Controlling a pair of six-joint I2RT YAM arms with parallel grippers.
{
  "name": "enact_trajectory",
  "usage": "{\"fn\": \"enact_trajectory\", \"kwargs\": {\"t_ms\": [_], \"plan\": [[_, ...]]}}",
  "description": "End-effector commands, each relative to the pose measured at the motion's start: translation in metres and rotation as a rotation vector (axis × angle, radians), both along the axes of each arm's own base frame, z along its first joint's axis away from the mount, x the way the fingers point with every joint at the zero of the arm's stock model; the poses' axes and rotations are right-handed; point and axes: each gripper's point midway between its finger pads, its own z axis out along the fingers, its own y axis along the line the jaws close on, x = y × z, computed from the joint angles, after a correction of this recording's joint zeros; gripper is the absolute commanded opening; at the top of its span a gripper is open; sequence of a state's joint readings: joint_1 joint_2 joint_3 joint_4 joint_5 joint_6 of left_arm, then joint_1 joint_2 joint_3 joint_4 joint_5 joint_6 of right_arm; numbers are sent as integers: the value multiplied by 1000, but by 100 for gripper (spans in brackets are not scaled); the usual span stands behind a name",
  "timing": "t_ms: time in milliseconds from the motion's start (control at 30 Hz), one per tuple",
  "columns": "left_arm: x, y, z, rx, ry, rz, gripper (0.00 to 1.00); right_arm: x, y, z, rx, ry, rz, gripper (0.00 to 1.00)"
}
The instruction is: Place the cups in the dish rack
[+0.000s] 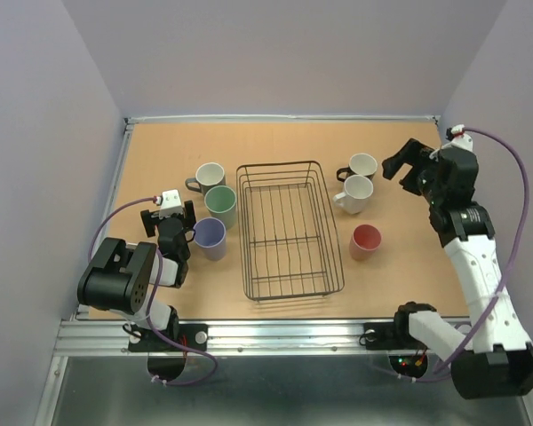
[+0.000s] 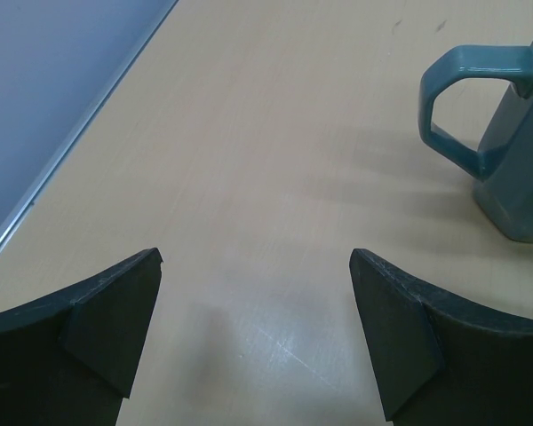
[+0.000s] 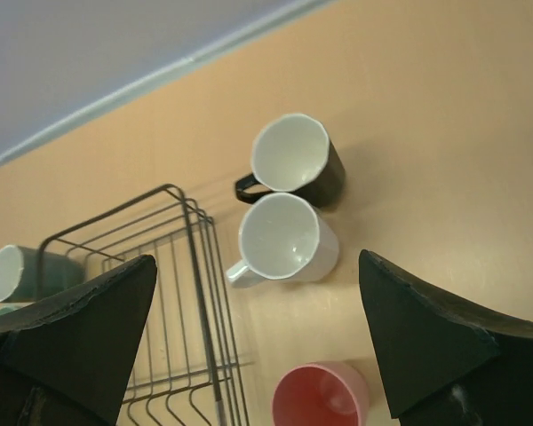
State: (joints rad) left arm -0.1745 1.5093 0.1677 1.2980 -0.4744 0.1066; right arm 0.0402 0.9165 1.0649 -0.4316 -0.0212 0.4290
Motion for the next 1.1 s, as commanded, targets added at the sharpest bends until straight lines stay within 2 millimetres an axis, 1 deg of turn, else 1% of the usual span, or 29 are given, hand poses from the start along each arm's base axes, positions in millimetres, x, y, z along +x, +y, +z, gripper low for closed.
{"fn": "enact_trajectory", "kwargs": {"t_ms": [0, 67, 100, 133, 200, 233, 300, 367, 433, 567, 600, 667, 733, 767, 900, 967, 1000, 1067], "plan": [[17, -1, 107, -79, -440, 10, 99, 28, -14, -22, 20, 122, -108, 100], [17, -1, 107, -79, -440, 10, 99, 37, -12, -38, 33, 172, -112, 100], [17, -1, 106, -78, -437, 10, 99, 43, -13, -42, 39, 176, -120, 99], [16, -1, 106, -80, -439, 10, 99, 51, -13, -59, 37, 224, -126, 97], [17, 0, 107, -79, -440, 11, 99, 59, -14, -72, 34, 258, -135, 93], [17, -1, 107, -80, -440, 10, 99, 64, -15, -86, 29, 294, -145, 90], [17, 0, 107, -79, -440, 11, 99, 70, -15, -95, 37, 307, -155, 86], [17, 0, 107, -80, -440, 11, 99, 72, -13, -106, 45, 325, -152, 84], [17, -1, 106, -79, -438, 10, 99, 76, -12, -111, 49, 322, -147, 81], [17, 0, 106, -80, -439, 11, 99, 75, -6, -133, 64, 366, -120, 75], [17, 0, 106, -80, -439, 11, 99, 76, -5, -139, 68, 376, -119, 74], [17, -1, 107, -80, -440, 10, 99, 76, -3, -145, 72, 384, -109, 73], [16, 0, 106, -80, -439, 11, 99, 76, -2, -158, 74, 409, -103, 73], [17, -1, 107, -79, -440, 10, 99, 76, 0, -161, 78, 416, -94, 71], [17, -1, 107, -80, -440, 10, 99, 75, 2, -180, 81, 452, -86, 68], [17, -1, 107, -79, -440, 10, 99, 75, 3, -185, 80, 463, -86, 68], [17, -1, 107, -80, -440, 10, 99, 75, 8, -187, 93, 468, -62, 67], [17, -1, 106, -78, -437, 10, 99, 75, 11, -192, 93, 480, -49, 63]]}}
